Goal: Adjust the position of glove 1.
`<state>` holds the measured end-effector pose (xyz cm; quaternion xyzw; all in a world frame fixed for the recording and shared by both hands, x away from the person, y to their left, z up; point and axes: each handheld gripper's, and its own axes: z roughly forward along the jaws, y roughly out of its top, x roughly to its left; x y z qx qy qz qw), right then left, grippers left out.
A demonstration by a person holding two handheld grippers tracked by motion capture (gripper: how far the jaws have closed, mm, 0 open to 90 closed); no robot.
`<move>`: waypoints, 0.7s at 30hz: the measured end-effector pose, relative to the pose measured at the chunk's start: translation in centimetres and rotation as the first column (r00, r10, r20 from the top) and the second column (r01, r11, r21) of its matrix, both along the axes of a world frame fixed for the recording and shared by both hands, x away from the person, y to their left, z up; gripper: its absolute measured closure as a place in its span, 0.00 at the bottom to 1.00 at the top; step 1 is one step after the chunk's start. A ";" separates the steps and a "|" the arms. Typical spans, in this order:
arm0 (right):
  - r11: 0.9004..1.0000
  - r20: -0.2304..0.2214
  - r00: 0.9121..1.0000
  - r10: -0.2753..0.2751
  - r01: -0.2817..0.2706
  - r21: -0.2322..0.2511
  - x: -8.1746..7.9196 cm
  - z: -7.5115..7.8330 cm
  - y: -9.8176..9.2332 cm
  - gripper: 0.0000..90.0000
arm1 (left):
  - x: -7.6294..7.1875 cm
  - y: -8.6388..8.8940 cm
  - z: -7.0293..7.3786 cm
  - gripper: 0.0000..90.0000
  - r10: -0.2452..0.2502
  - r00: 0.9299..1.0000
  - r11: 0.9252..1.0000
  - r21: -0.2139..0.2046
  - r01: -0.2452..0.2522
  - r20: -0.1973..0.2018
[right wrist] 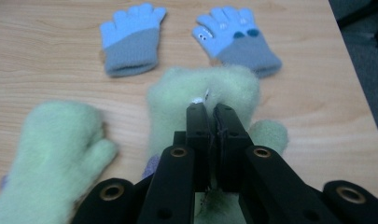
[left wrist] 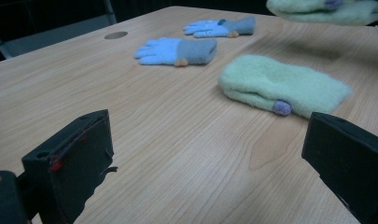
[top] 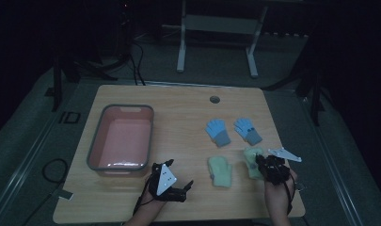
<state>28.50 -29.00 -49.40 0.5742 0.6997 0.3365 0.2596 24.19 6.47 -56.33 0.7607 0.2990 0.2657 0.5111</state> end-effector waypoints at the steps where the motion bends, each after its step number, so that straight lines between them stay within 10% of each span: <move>1: 1.000 0.000 1.000 -0.002 0.002 0.001 -0.2 0.0 0.1 0.95 | 0.0 0.0 0.0 0.03 0.000 1.000 1.000 -0.004 0.000 0.000; 21: 0.999 -0.099 0.994 -0.037 0.035 -0.020 -0.4 -4.2 1.6 0.92 | -0.1 0.0 0.0 0.03 -0.004 1.000 1.000 0.000 0.004 0.005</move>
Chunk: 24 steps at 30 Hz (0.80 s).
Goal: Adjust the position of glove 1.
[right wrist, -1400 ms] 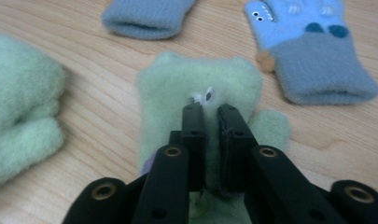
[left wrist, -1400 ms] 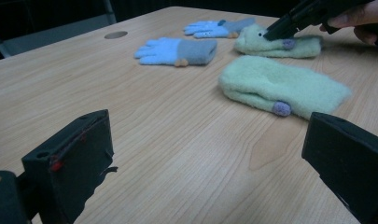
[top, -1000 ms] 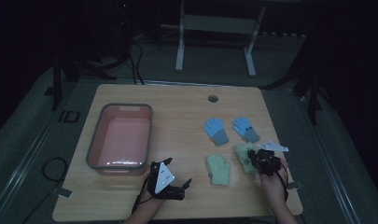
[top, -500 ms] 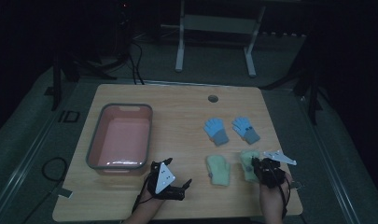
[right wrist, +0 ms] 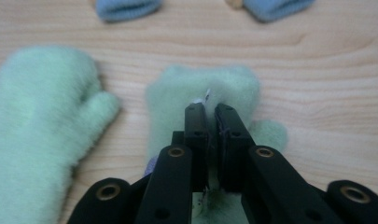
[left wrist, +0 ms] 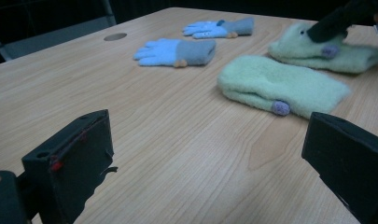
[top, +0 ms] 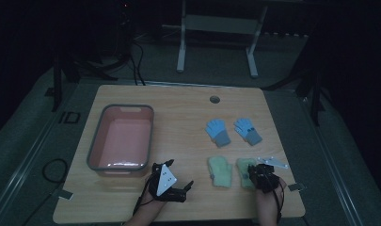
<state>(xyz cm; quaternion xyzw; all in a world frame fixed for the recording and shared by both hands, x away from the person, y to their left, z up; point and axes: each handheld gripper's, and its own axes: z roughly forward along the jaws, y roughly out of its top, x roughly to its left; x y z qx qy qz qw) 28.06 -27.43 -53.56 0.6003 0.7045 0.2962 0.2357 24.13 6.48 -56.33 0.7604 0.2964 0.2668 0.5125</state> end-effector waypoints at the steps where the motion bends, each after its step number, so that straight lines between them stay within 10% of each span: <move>1: 1.000 0.000 1.000 0.000 0.000 0.000 0.0 0.0 0.0 0.92 | 0.0 0.0 0.0 0.03 0.000 1.000 1.000 0.000 0.000 0.000; 17: 0.983 0.023 0.985 0.170 -0.167 -0.073 1.0 1.7 -2.4 0.71 | 0.0 0.0 0.0 0.03 -0.001 1.000 1.000 0.002 0.001 -0.002; 24: 0.929 0.034 0.929 0.368 -0.365 -0.060 1.2 2.0 -3.3 0.71 | 0.0 0.1 0.0 0.03 0.006 1.000 1.000 -0.007 -0.006 -0.005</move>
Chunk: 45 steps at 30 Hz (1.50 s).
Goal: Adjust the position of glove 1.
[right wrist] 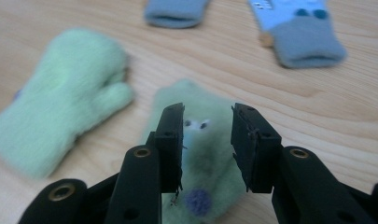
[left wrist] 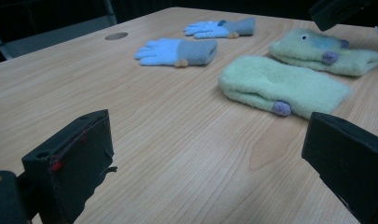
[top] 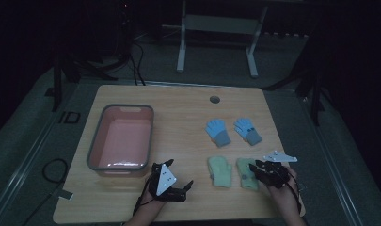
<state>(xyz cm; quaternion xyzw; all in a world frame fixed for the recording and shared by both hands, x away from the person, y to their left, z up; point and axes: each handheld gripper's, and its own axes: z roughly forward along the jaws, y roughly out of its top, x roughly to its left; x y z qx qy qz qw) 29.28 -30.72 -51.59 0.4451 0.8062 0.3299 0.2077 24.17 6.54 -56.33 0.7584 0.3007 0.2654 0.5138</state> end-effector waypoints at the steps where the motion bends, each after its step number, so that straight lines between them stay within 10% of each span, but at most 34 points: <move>1: 1.000 0.001 1.000 0.014 -0.014 -0.006 0.0 -0.1 0.0 0.71 | 0.0 0.0 0.0 0.03 0.002 1.000 1.000 -0.003 -0.002 0.001; 13: 1.000 -0.029 0.999 0.018 -0.018 -0.001 -0.4 -2.6 0.2 0.71 | -0.1 0.0 0.0 0.03 0.005 1.000 1.000 -0.002 -0.005 0.008; 26: 0.997 0.006 0.997 -0.076 0.076 -0.020 -1.1 -3.0 1.2 0.95 | -0.1 0.0 0.0 0.03 0.006 1.000 1.000 -0.001 -0.006 0.008; 45: 0.990 0.161 0.977 -0.141 0.136 0.043 -2.1 5.3 5.3 0.96 | -0.1 0.0 0.0 0.03 0.002 1.000 1.000 -0.004 -0.002 0.004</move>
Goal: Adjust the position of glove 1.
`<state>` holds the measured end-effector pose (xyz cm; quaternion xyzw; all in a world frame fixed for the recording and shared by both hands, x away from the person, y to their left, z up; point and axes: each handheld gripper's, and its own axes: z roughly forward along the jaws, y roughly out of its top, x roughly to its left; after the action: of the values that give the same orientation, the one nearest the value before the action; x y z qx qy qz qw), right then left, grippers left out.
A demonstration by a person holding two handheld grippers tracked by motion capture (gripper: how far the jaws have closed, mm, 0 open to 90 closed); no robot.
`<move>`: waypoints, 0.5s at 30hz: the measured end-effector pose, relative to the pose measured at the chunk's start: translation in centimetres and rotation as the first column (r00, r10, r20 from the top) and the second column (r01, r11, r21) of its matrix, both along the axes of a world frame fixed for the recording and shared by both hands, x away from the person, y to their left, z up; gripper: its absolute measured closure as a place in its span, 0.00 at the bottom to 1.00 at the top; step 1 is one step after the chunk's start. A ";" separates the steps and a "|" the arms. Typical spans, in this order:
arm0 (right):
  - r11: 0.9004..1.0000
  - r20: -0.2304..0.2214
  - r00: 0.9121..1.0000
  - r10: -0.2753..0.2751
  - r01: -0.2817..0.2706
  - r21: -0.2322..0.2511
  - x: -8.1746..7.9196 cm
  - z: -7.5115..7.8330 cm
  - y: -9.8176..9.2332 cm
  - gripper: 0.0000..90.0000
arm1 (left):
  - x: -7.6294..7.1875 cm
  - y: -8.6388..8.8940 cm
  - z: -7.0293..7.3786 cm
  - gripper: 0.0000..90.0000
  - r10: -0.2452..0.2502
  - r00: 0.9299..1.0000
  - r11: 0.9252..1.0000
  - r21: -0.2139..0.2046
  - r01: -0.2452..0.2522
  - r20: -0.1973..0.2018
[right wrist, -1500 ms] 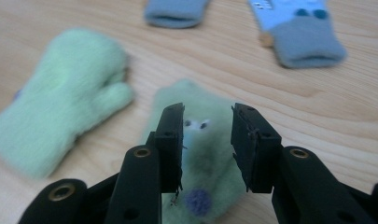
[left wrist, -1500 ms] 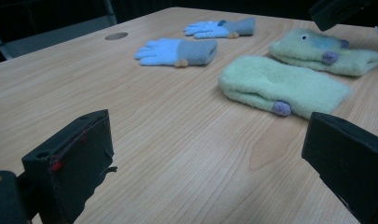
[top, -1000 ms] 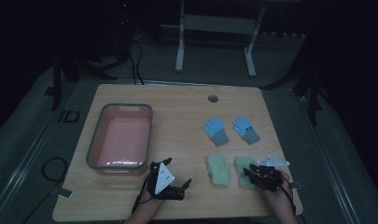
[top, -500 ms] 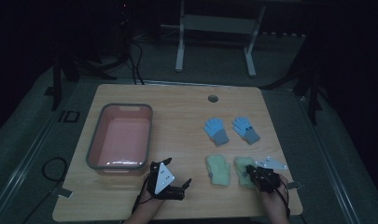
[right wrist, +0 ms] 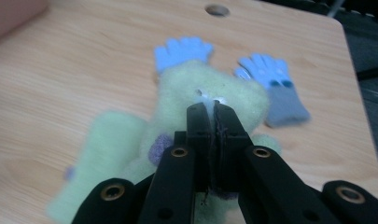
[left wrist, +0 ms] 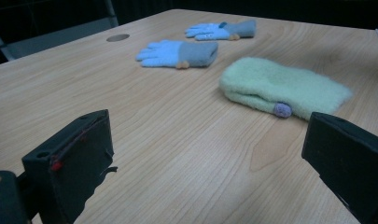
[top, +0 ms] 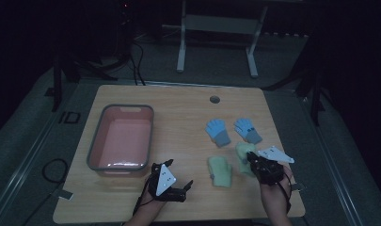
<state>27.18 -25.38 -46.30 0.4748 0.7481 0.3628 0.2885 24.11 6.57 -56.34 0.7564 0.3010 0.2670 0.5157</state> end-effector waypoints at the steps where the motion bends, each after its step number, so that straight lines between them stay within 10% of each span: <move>1: 1.000 0.004 1.000 0.016 -0.016 0.001 -0.2 0.3 0.9 0.96 | 0.0 0.0 0.0 0.03 0.000 1.000 1.000 0.001 0.000 0.000; 15: 0.994 -0.082 0.991 0.105 -0.105 0.009 -0.6 -2.4 5.4 0.96 | 0.0 0.0 0.0 0.03 -0.008 1.000 1.000 0.004 0.008 0.004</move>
<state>26.62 -19.99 -48.65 0.4500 0.7825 0.3593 0.2370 24.09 6.57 -56.33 0.7580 0.2966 0.2671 0.5159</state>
